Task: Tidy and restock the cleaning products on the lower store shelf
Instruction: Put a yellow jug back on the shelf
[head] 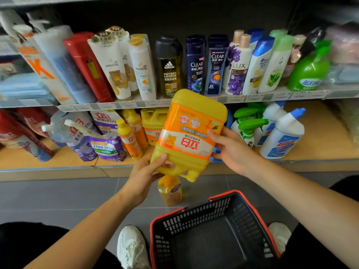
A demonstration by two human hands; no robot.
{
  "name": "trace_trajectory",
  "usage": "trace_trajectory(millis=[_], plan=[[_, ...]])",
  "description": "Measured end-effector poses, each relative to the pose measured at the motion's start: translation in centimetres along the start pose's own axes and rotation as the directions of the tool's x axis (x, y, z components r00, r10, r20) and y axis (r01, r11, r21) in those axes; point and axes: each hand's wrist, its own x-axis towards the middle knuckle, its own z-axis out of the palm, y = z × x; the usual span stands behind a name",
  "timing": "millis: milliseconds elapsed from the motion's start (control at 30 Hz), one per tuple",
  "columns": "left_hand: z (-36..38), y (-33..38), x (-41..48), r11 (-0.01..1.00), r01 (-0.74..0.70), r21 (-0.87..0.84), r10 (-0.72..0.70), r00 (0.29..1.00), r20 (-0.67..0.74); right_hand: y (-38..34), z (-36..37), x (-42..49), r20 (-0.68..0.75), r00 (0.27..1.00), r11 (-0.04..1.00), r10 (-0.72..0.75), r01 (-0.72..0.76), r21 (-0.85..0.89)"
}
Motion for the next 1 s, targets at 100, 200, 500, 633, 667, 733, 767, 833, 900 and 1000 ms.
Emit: trace_trajectory(millis=[100,200,500,633,667,733,767,833,900,1000], plan=[[-1.7,1.4,-0.2,0.993,-0.115,0.03,0.118,0.988,-0.1,1.5,-0.4,0.5,0.042,0.996,0.996,0.083,-0.084,0.038],[-2.9,2.7,-0.8,0.98,-0.196,0.031,0.199,0.965,-0.17,3.2,0.1,1.3,0.028,0.989,0.976,0.145,-0.147,0.159],[-5.6,4.9,-1.8,0.896,-0.237,0.377,0.335,0.917,-0.219,9.7,2.3,2.7,0.052,0.978,0.805,0.204,-0.137,-0.577],[-8.0,4.0,-0.8,0.851,-0.058,0.521,0.248,0.921,-0.301,12.3,3.1,5.0,0.178,0.976,0.434,0.128,0.106,-0.894],[-8.6,3.7,-0.6,0.848,-0.009,0.531,0.204,0.929,-0.31,13.3,3.5,5.5,0.207,0.969,0.377,0.134,0.143,-0.915],[-9.6,2.7,0.1,0.823,0.071,0.563,0.125,0.945,-0.302,15.4,4.4,6.5,0.246,0.955,0.274,0.166,0.195,-0.942],[-10.0,2.1,0.5,0.802,0.094,0.59,0.103,0.951,-0.291,16.4,4.9,6.9,0.252,0.949,0.237,0.191,0.205,-0.95],[-10.4,0.6,1.3,0.765,0.136,0.63,0.051,0.962,-0.269,18.2,5.4,7.7,0.261,0.942,0.176,0.209,0.226,-0.958],[-10.7,-1.2,2.3,0.728,0.207,0.654,-0.024,0.961,-0.277,19.4,5.5,8.3,0.266,0.943,0.162,0.201,0.236,-0.958],[-11.3,-4.2,3.6,0.696,0.303,0.651,-0.13,0.945,-0.302,20.3,5.1,8.8,0.251,0.949,0.21,0.189,0.211,-0.955]])
